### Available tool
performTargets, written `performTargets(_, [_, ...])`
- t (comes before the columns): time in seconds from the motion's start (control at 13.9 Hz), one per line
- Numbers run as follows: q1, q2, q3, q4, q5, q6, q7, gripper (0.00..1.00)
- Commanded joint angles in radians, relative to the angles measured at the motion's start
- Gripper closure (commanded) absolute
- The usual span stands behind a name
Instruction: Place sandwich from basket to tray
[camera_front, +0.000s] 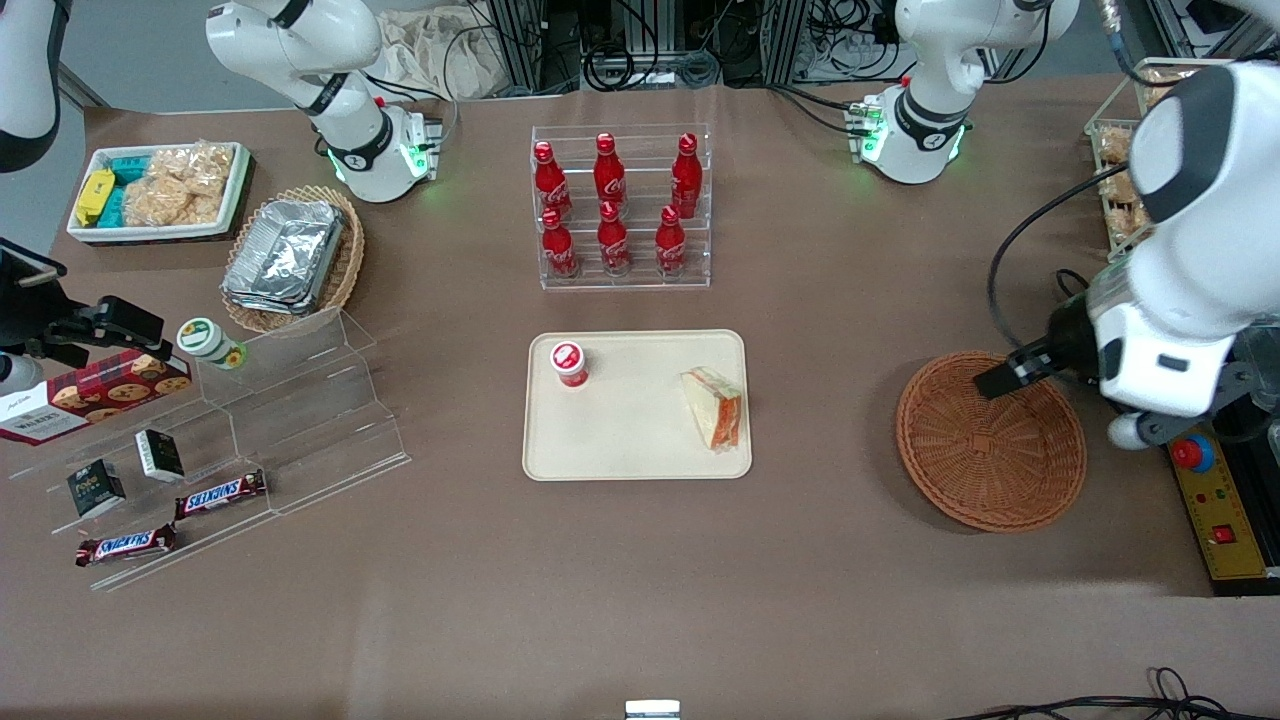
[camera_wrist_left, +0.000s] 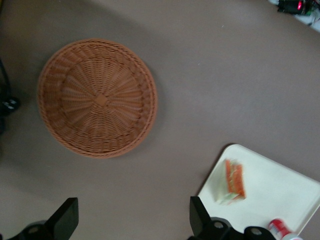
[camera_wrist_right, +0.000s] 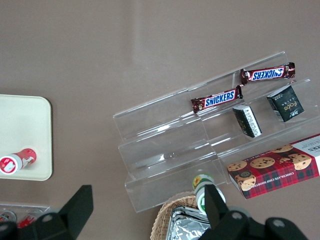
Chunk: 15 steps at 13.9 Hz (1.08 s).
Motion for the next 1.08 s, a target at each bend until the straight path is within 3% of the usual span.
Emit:
performTargets(0.0, [0.052, -0.113, -0.017, -0.13, 0.011, 0.003, 0.158, 0.0])
performTargets(0.36, [0.033, -0.253, 0.08, -0.287, 0.048, 0.071, 0.358, 0.0])
performTargets(0.65, [0.005, -0.403, 0.147, -0.51, 0.08, 0.252, 0.447, 0.0])
performTargets(1.01, [0.011, -0.399, 0.174, -0.495, 0.063, 0.221, 0.433, 0.0])
